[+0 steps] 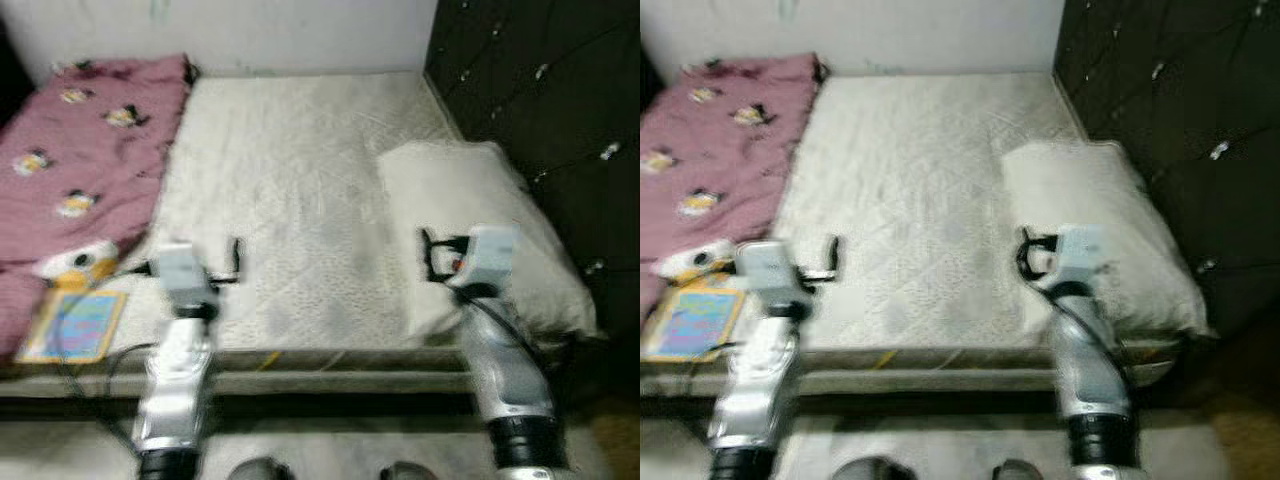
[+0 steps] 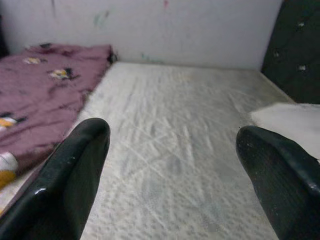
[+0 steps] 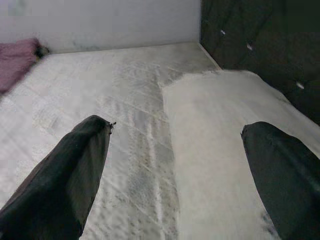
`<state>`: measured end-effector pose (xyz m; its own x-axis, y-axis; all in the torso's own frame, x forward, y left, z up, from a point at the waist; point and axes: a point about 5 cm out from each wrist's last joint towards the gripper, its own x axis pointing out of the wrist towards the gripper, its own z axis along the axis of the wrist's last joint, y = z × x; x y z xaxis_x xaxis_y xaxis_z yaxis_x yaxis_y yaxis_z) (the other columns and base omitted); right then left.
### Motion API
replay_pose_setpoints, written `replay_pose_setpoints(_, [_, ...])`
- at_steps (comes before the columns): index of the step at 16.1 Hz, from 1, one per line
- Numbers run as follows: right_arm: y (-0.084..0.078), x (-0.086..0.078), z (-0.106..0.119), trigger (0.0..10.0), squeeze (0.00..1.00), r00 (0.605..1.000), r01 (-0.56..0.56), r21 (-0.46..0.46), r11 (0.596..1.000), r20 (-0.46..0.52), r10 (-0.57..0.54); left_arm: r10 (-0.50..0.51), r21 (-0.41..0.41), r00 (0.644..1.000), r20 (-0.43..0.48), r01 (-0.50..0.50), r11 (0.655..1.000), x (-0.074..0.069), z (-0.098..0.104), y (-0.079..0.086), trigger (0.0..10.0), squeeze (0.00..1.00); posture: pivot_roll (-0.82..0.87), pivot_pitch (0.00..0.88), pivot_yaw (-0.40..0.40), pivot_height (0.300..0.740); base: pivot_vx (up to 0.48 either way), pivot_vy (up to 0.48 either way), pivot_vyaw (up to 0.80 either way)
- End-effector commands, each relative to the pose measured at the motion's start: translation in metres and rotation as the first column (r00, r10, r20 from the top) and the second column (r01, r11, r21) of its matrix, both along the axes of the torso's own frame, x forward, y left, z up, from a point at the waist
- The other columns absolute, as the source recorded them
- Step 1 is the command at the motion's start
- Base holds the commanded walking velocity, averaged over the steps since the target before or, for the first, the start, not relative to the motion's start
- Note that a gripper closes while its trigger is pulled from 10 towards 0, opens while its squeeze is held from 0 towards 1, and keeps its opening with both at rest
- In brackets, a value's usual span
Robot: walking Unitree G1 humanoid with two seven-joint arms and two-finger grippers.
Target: Clean up the room
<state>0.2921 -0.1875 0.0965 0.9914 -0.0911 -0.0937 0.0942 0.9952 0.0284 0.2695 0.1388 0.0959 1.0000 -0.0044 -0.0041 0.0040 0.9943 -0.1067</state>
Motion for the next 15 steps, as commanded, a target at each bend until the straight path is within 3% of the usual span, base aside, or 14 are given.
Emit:
replay_pose_setpoints(1, [0.006,0.002,0.004,10.0,0.00,1.000,-0.014,0.004,1.000,0.017,0.014,0.028,0.010,1.000,0.004,-0.028,1.000,0.001,0.002,0.008,10.0,0.00,-0.04,0.006,0.052,0.740,0.000,0.274,0.00])
replay_pose_setpoints(6, [0.006,0.004,0.005,10.0,0.00,1.000,-0.017,-0.003,1.000,0.020,0.017,-0.042,-0.026,0.998,0.048,0.044,0.999,-0.001,0.008,0.004,10.0,0.00,-0.04,0.003,0.051,0.740,0.000,0.000,0.00])
replay_pose_setpoints(15, [0.003,0.003,-0.004,10.0,0.00,1.000,-0.015,-0.010,1.000,-0.012,0.015,-0.075,-0.042,0.996,0.038,0.077,0.996,-0.004,0.002,-0.001,10.0,0.00,-0.03,0.000,0.030,0.740,0.365,0.000,0.00])
